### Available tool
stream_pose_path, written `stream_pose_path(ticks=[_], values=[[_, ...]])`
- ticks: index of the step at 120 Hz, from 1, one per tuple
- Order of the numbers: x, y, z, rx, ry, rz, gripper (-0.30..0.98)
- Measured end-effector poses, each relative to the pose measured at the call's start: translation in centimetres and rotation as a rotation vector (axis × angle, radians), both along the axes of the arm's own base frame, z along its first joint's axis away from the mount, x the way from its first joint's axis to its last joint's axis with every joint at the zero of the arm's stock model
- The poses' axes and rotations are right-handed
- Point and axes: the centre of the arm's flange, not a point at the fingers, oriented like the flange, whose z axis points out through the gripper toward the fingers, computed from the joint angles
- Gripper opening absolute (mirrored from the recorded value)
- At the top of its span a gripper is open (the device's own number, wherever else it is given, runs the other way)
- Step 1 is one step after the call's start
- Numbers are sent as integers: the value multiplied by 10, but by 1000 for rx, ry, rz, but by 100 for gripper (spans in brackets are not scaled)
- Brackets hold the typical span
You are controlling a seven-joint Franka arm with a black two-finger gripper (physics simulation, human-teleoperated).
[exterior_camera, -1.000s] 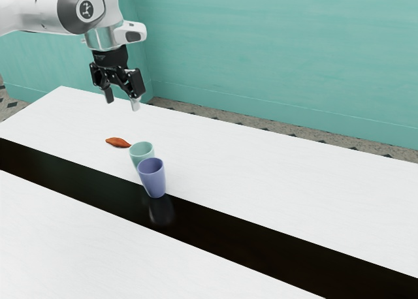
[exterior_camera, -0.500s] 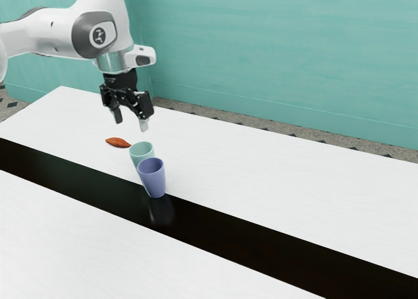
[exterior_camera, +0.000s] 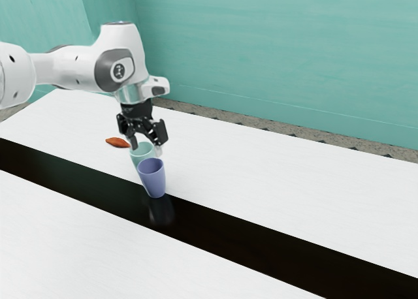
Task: Place the right cup onto the left cup
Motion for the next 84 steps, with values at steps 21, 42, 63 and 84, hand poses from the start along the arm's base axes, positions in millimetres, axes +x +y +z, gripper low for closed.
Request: stream_pose_path(ticks=[21, 42, 63, 84], values=[[19, 2, -27, 5, 9, 9, 62], [29, 5, -51, 0, 24, 24, 60], [39, 10, -67, -4, 31, 38, 58], [44, 11, -80, -10, 40, 44, 56]])
